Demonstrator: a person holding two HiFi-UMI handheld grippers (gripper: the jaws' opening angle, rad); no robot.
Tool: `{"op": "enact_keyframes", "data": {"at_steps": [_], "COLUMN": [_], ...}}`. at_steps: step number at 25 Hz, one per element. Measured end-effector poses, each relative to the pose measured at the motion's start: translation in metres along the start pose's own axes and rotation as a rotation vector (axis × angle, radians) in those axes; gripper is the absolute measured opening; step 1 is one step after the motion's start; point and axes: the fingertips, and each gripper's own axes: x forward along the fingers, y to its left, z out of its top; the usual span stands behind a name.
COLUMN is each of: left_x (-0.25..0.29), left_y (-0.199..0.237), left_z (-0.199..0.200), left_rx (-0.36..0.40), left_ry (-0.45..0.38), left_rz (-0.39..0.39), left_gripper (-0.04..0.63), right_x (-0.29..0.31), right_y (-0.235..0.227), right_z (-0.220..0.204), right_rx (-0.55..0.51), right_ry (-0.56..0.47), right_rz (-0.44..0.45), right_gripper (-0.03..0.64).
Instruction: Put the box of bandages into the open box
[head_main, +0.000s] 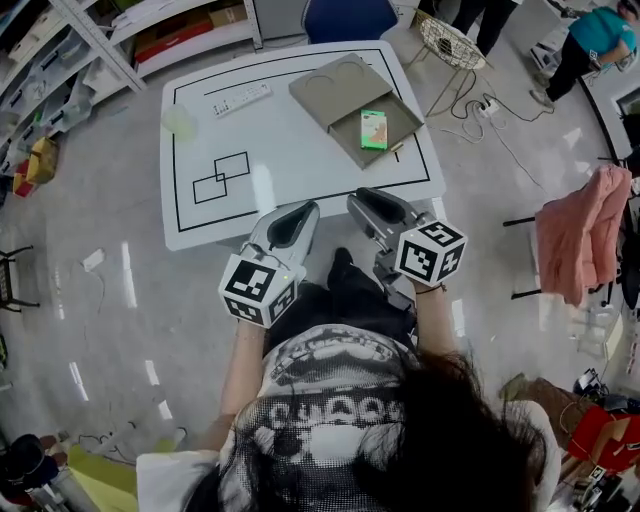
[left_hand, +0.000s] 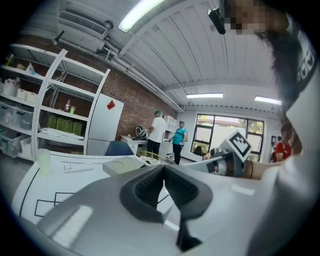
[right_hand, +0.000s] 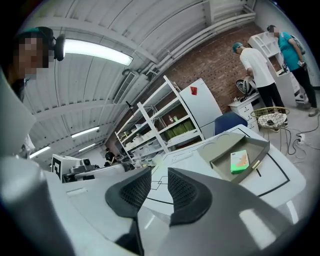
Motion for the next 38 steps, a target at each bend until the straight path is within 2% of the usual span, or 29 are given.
{"op": "enact_keyframes", "data": {"at_steps": [6, 14, 24, 38], "left_x": [-0.031, -0.050, -0.058, -0.039], "left_y": [-0.007, -0.011, -0.016, -0.070], "left_z": [-0.013, -0.014, -0.010, -0.012], "left_rx": [-0.012, -0.011, -0.013, -0.028], "left_ry": [0.001, -0.012, -0.023, -0.022], "left_rz": [-0.016, -0.007, 0.063, 0.105], "left_gripper": [0.000, 0.000, 0.000, 0.000], "right_x": [-0.010, -0.012, -0.023, -0.075], "right_y": [0.035, 0.060, 0.065, 0.056], "right_z": [-0.025, -0.030, -0.029, -0.025], "right_rx": [-0.008, -0.051, -0.093, -0.142], "right_ry": [0.018, 0.022, 0.027, 0.043], "right_rz": [-0.004, 0.036, 0.084, 0.152], "right_gripper": [0.097, 0.078, 0.023, 0.005]}}
